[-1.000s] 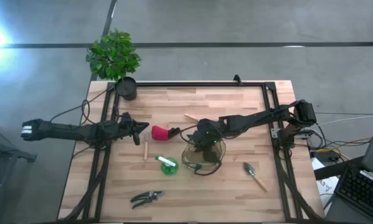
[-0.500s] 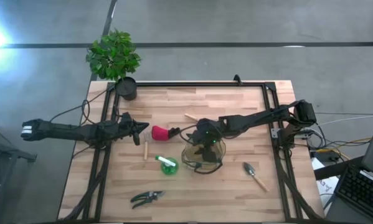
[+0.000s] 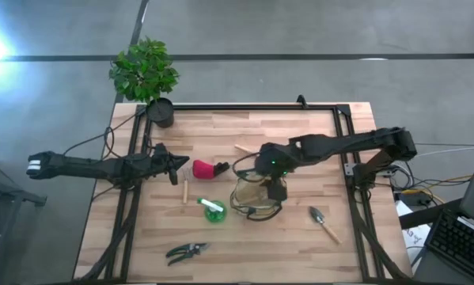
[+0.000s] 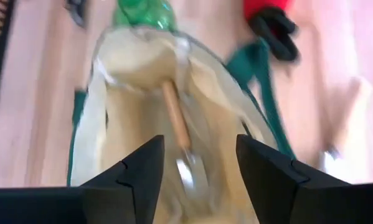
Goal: Pick & Place Garden tools in Gardening bag
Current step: Put the bottom brown trowel into the gardening bag
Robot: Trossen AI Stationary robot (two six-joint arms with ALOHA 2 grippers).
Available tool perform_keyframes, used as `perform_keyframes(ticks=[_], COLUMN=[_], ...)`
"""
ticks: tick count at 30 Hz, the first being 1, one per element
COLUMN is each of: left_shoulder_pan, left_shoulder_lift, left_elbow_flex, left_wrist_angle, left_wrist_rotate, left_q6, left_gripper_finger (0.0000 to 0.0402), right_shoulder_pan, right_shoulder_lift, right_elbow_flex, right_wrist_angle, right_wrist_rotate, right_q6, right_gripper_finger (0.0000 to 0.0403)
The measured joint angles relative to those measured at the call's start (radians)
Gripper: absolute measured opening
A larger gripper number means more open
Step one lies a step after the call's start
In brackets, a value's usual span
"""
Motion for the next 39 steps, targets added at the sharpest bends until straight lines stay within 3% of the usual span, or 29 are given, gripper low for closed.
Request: perform_keyframes(ticks=[8, 16, 29, 39], left_shoulder_pan=[0.0, 0.0, 0.0, 0.0], left_shoulder_lift=[0.0, 0.0, 0.0, 0.0], left_elbow_flex=[0.0, 0.0, 0.0, 0.0], left_wrist_angle=[-0.002, -0.002, -0.002, -0.002], left_wrist_rotate=[0.0, -0.006, -0.079, -0.106], left_q6=[0.001, 0.009, 0.032, 0.042], left_gripper_finger=[0.0014, 0.0014, 0.0014, 0.0014], right_shoulder_pan=[0.095, 0.259, 0.612, 0.731], right_shoulder_lift=[-0.156, -0.322, -0.372, -0.372], right_elbow_flex=[-0.03, -0.206, -0.452, -0.585], right_wrist_angle=[-0.221, -0.229, -0.227, -0.156], right_wrist_rotate=[0.172, 0.254, 0.184, 0.048], right_q6=[0.292, 0.676, 1.31, 1.545], right_gripper_finger=[0.0162, 0.0153, 0.0155, 0.0168])
